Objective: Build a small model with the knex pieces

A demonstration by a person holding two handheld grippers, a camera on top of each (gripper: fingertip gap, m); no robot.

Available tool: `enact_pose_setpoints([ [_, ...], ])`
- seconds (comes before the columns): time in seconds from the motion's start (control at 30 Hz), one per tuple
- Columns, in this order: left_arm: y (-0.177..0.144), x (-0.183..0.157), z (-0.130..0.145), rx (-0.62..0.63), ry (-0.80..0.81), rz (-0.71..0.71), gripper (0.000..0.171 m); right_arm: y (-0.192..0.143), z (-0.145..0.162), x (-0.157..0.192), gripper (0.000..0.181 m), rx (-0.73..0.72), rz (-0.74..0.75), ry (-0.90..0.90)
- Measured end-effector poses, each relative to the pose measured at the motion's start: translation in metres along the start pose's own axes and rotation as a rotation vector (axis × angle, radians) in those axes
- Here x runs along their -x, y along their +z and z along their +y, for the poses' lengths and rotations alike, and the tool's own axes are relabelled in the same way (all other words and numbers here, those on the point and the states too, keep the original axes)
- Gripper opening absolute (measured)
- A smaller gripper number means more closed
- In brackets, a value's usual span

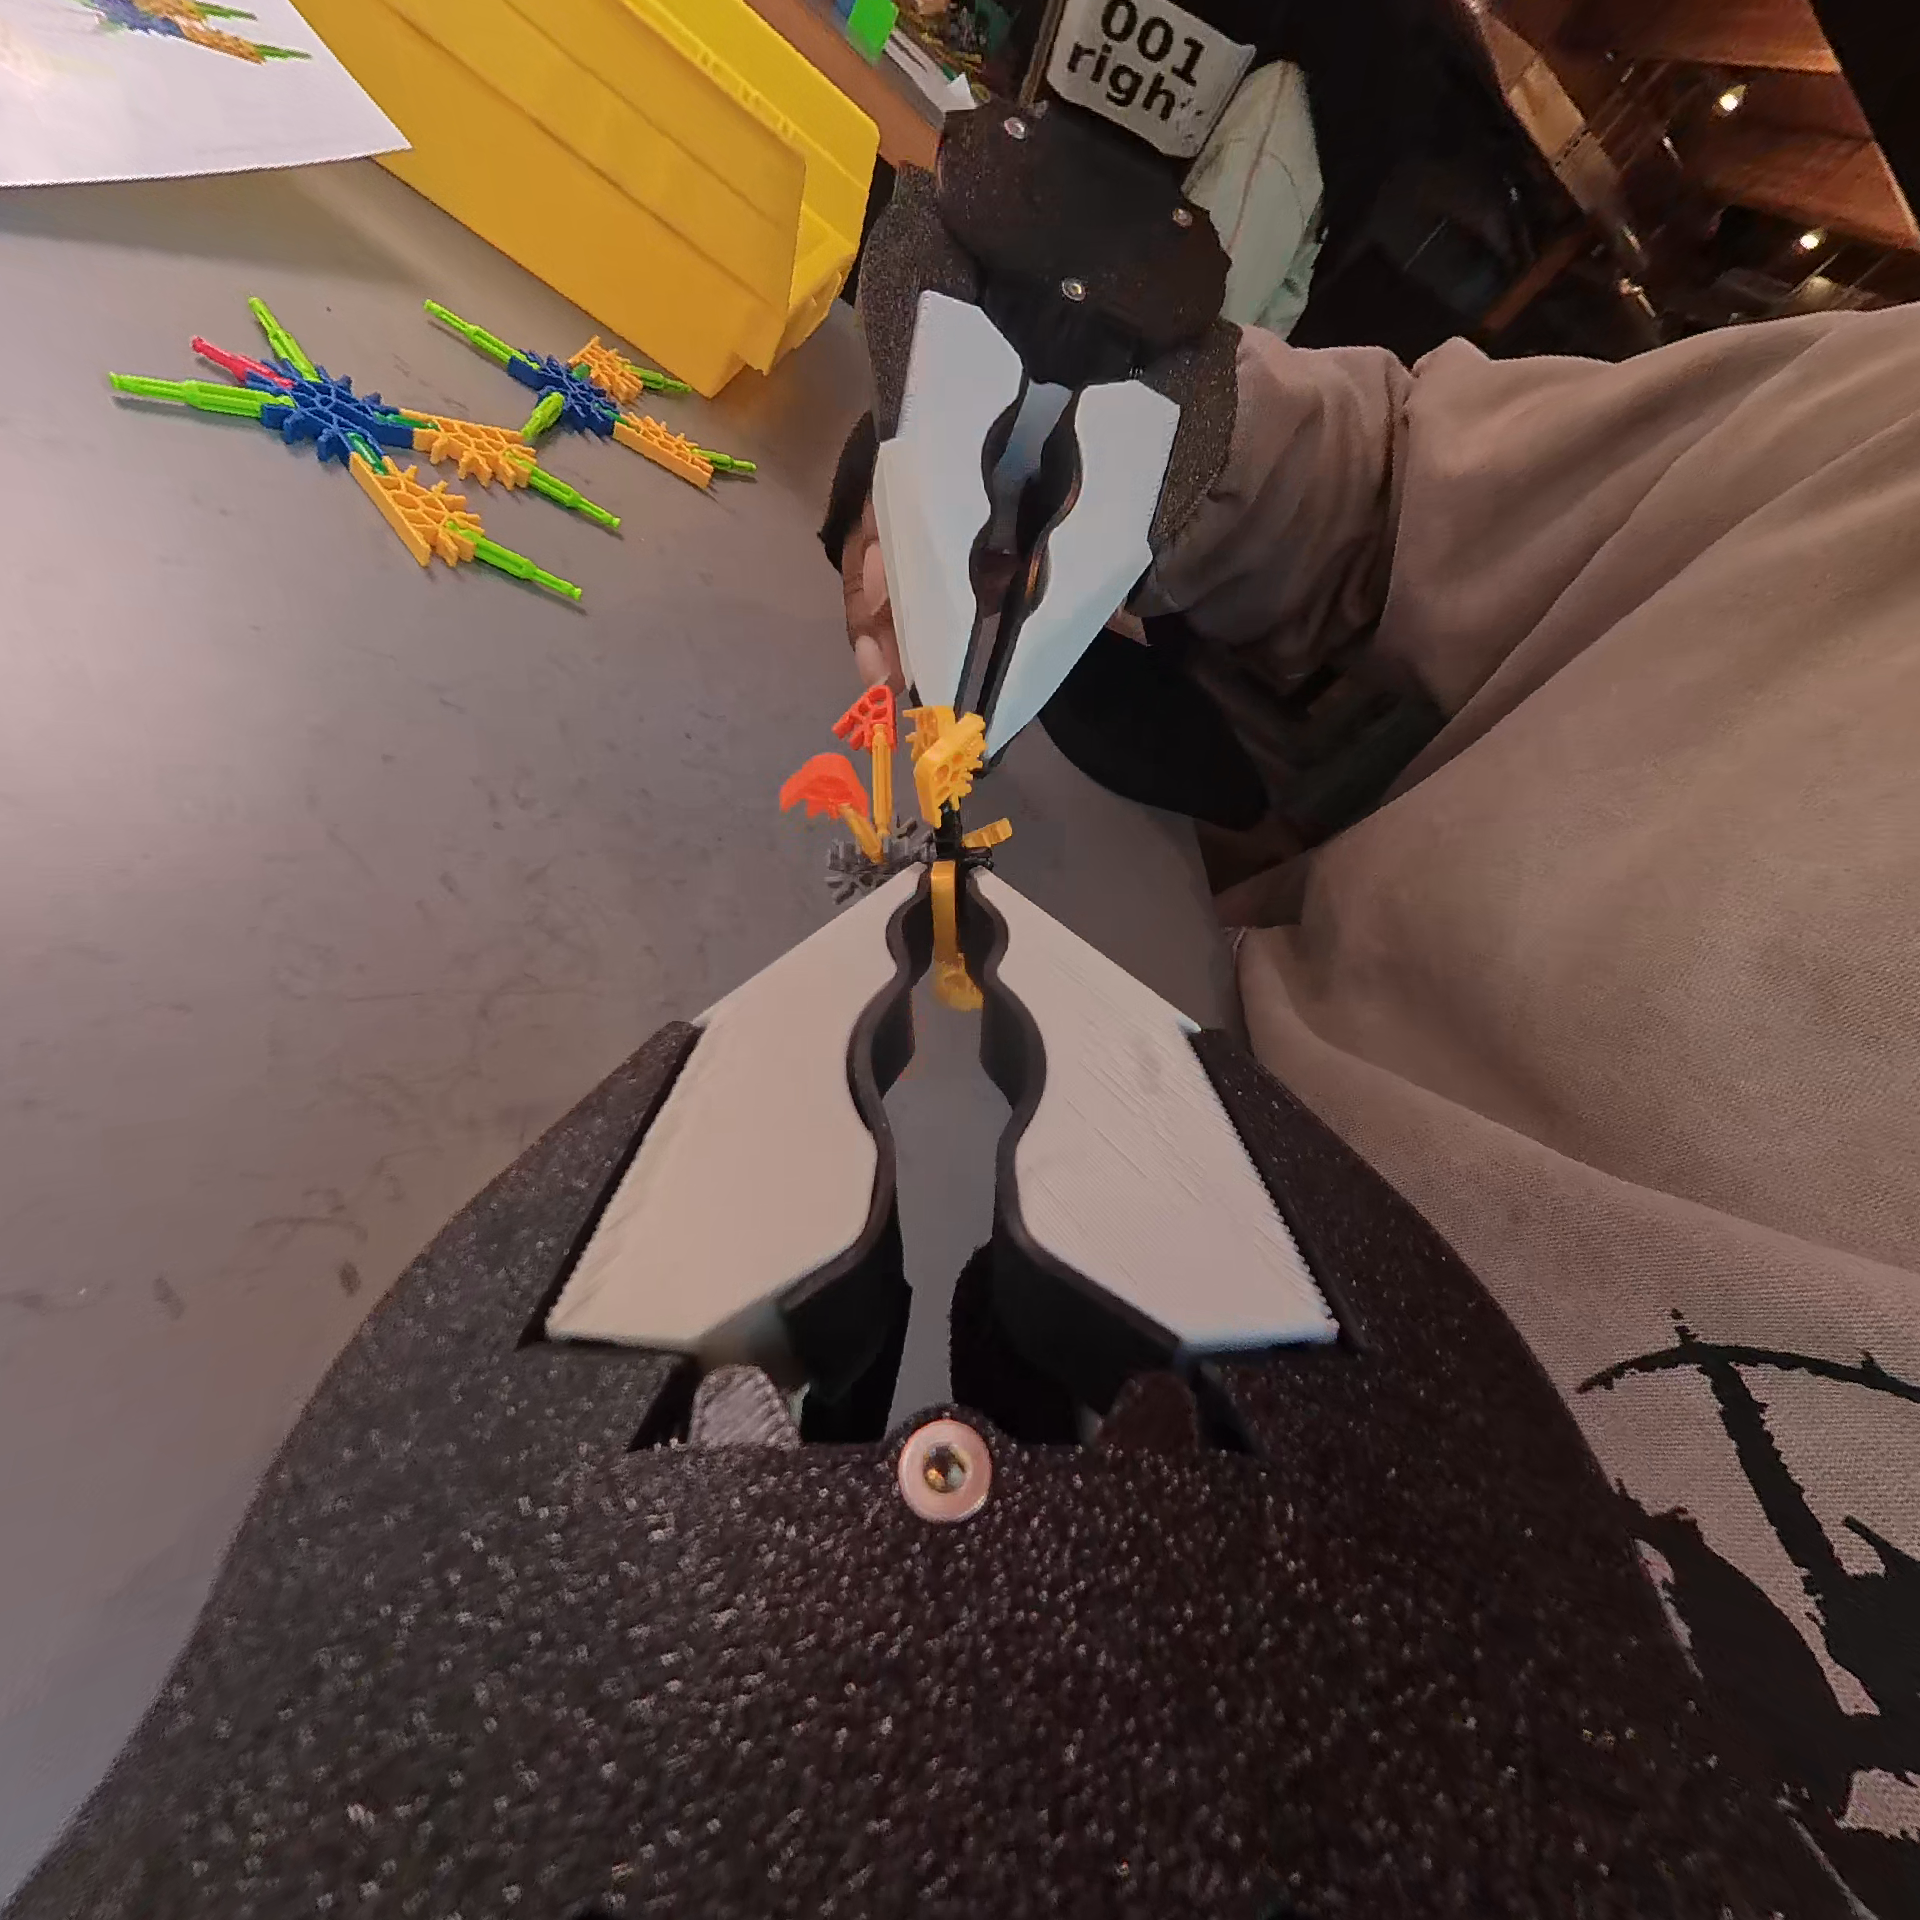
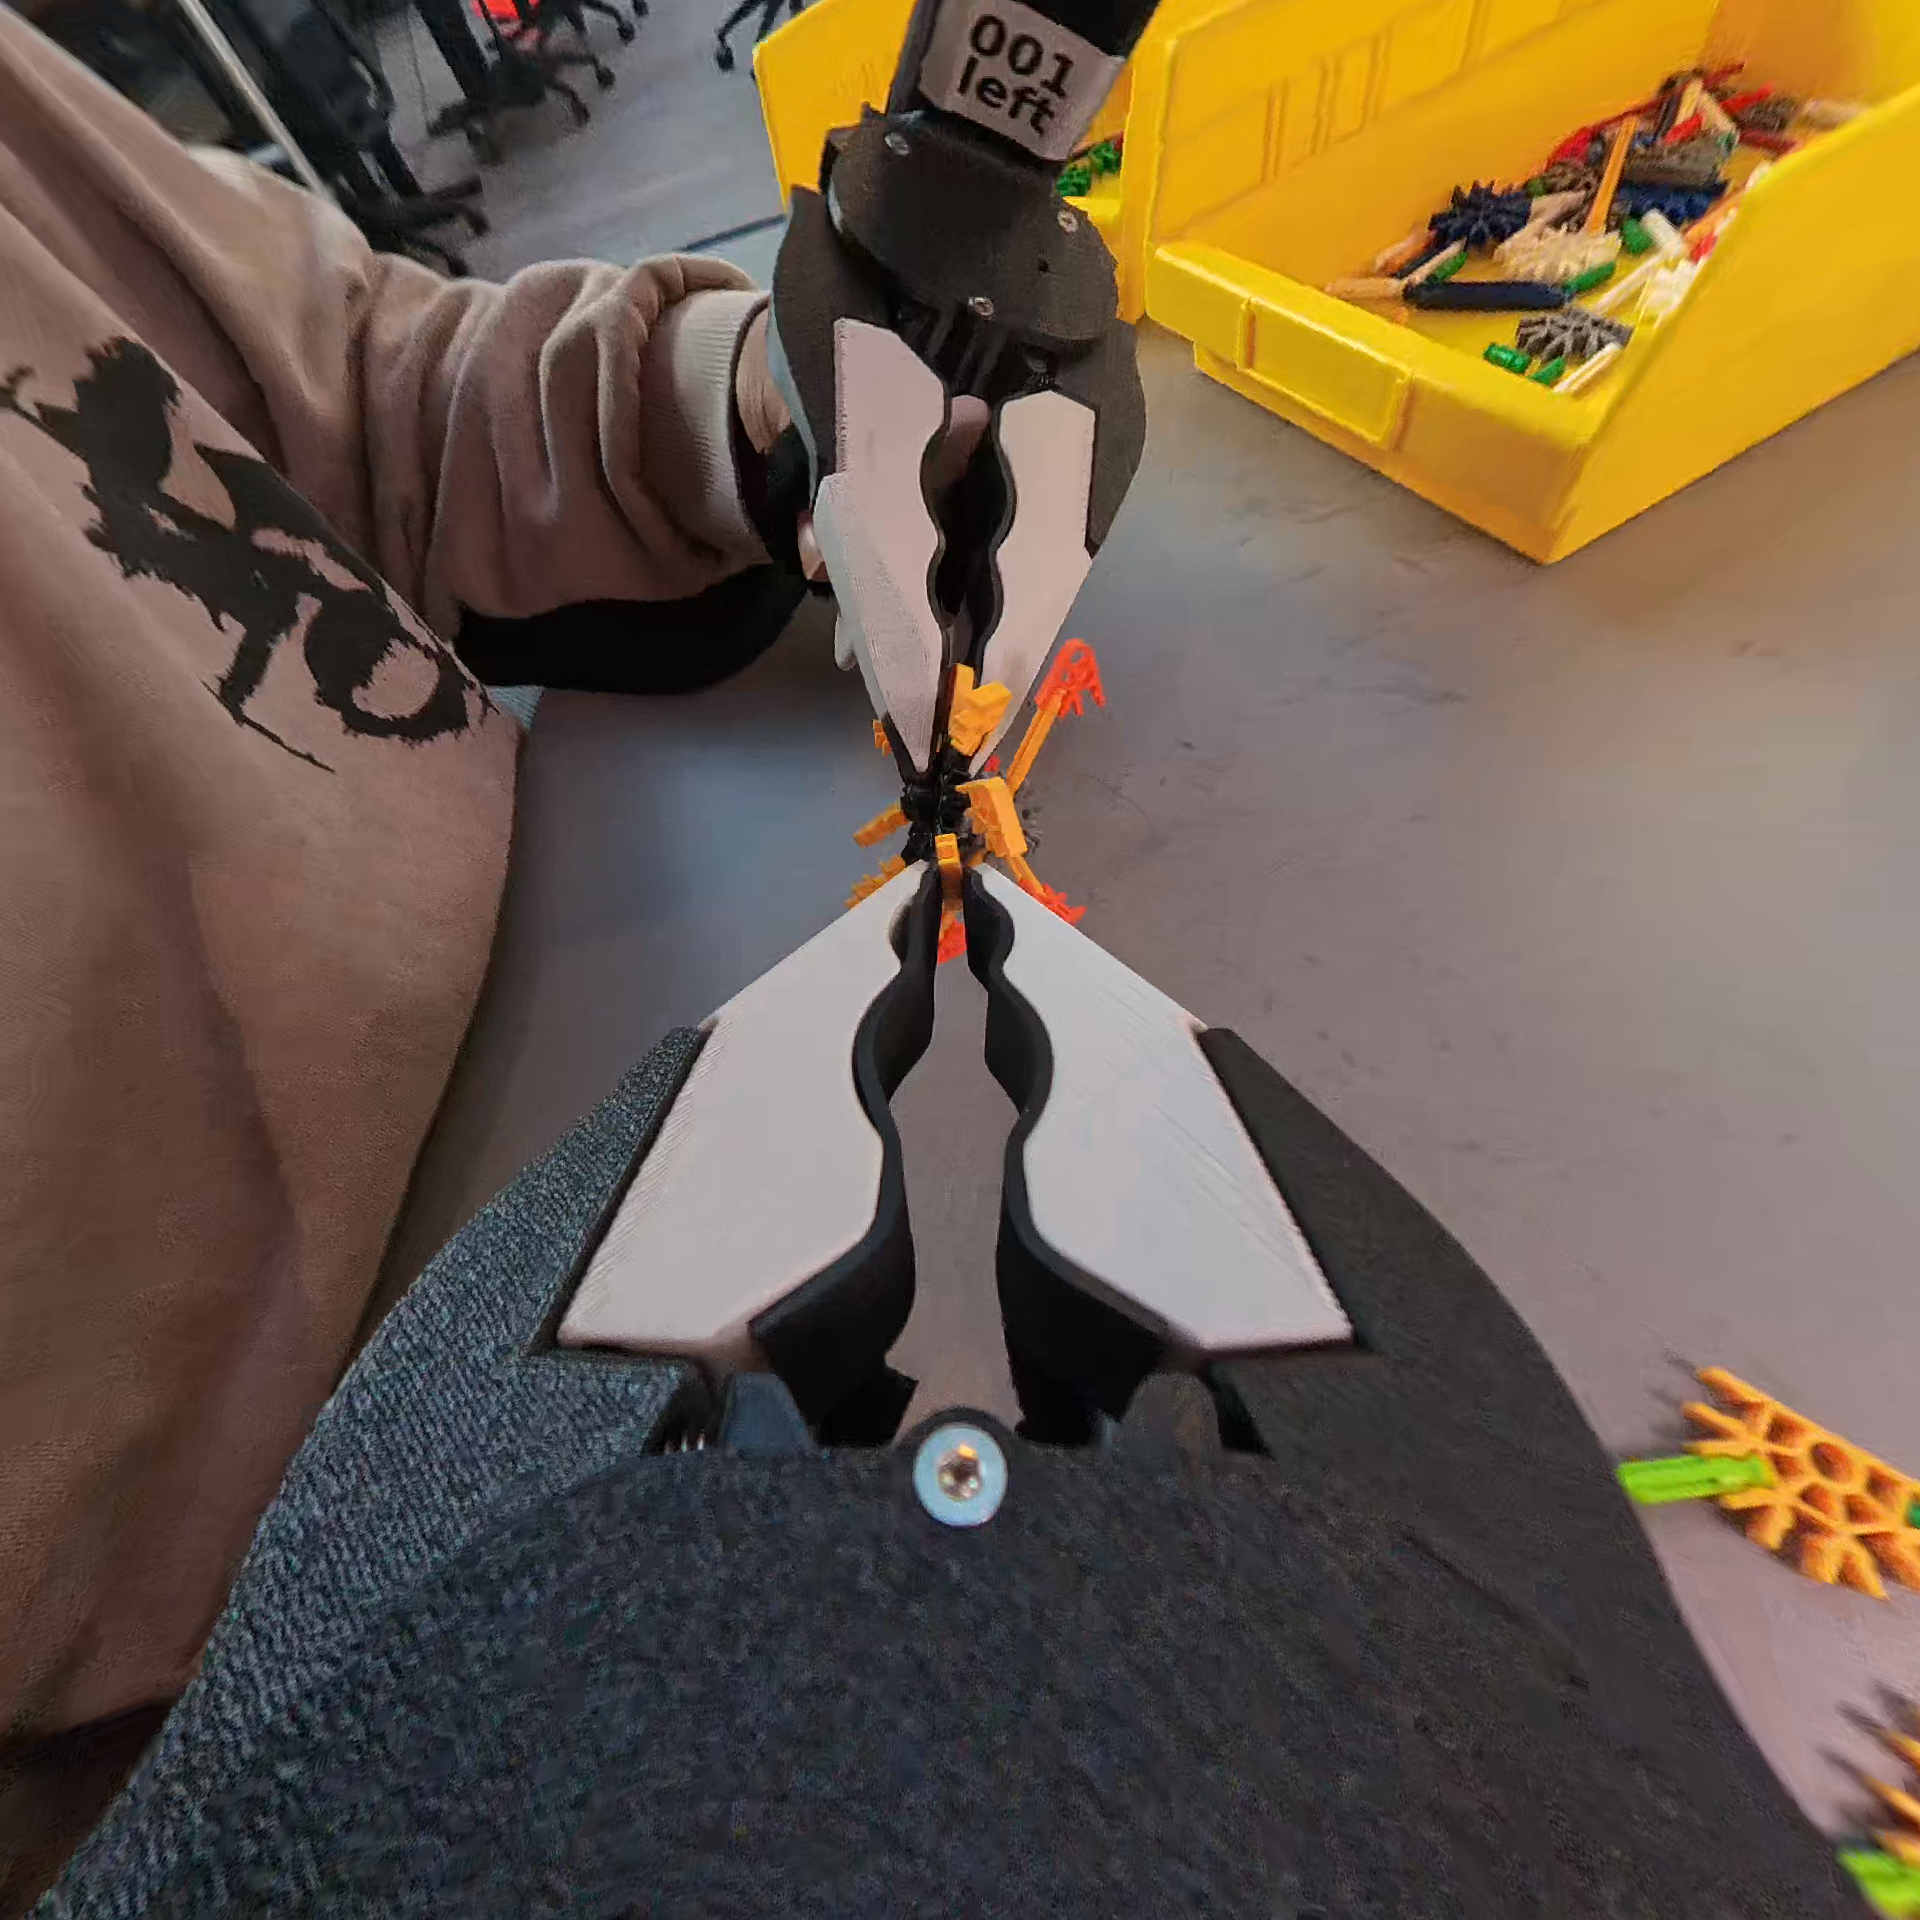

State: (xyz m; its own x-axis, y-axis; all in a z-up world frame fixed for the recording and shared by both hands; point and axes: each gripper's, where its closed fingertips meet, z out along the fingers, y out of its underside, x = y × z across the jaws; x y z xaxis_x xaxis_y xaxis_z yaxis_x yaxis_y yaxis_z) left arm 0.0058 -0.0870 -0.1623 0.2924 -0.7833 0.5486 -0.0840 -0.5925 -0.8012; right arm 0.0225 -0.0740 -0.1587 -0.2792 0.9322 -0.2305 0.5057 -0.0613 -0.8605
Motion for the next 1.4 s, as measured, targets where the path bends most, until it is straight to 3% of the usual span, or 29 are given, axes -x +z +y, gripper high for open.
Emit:
enact_pose_setpoints([
  [0.17,0.0,0.0,0.0,-0.002,-0.016,0.013,0.004,0.001,0.002,0.002,0.001,-0.053,-0.058,0.135],
  [0.27,0.0,0.001,0.0,-0.013,-0.053,0.027,0.003,0.001,0.002,0.001,0.001,-0.058,-0.052,0.117],
  [0.6,-0.006,0.0,-0.013,-0.134,-0.323,0.182,0.003,-0.003,-0.01,0.0,0.001,-0.063,0.119,-0.317],
  [0.8,-0.008,-0.003,-0.018,-0.167,-0.339,0.209,0.003,-0.005,-0.017,0.001,0.001,-0.081,0.14,-0.362],
  [0.93,-0.009,-0.004,-0.019,-0.171,-0.329,0.214,0.003,-0.005,-0.018,0.003,0.002,-0.089,0.125,-0.336],
  [1.03,-0.013,-0.004,-0.022,-0.183,-0.326,0.214,0.003,-0.013,-0.025,0.008,0.018,-0.124,0.068,-0.283],
  [1.1,-0.014,-0.005,-0.021,-0.174,-0.316,0.217,0.003,-0.023,-0.032,0.008,0.018,-0.157,0.032,-0.209],
  [1.4,0.005,-0.009,-0.001,-0.049,-0.219,0.161,0.003,-0.008,-0.004,0.004,0.014,0.01,-0.109,0.1],
])
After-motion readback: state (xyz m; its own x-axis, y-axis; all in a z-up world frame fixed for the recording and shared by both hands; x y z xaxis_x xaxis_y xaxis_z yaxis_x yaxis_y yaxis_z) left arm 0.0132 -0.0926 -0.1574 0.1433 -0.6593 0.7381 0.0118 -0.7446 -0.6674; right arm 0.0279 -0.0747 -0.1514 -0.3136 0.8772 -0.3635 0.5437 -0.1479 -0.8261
